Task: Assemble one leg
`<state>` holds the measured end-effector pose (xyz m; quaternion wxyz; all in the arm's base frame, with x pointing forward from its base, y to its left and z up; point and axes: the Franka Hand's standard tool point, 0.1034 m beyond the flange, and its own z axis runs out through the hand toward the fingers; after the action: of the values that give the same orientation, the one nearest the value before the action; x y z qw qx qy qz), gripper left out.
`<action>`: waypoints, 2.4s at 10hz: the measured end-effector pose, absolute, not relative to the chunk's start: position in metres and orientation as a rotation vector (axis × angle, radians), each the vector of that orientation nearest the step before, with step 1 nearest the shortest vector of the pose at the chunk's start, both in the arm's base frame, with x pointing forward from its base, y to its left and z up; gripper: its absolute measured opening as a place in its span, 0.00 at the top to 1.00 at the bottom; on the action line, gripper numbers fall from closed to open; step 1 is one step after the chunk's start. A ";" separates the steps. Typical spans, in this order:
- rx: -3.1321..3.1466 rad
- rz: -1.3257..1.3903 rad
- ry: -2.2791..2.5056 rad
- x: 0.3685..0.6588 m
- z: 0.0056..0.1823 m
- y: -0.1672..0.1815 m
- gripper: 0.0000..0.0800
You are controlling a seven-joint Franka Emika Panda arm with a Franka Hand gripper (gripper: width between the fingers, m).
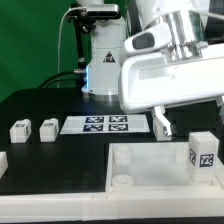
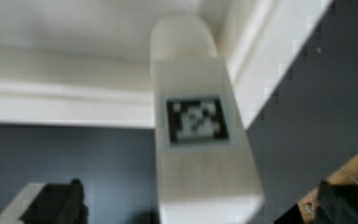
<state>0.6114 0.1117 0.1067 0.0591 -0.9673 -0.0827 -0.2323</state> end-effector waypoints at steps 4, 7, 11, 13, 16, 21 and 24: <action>-2.957 -0.210 -0.252 0.625 0.108 0.124 0.19; -2.931 0.129 -0.260 0.620 0.090 0.126 0.19; -2.951 -0.018 -0.237 0.621 0.077 0.117 0.19; -2.951 -0.015 -0.237 0.620 0.076 0.118 0.29; -2.958 -0.012 -0.201 0.621 0.075 0.114 0.62; -2.858 -0.076 0.648 0.623 0.074 0.111 0.63; -2.544 -0.002 1.343 0.622 0.073 0.111 0.62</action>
Offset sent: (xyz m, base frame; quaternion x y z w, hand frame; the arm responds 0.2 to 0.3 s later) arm 0.0184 -0.0027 -0.0096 -0.0150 -0.2668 0.0126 0.9635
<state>0.6222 0.1106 0.0732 0.1322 -0.8766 0.4627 -0.0006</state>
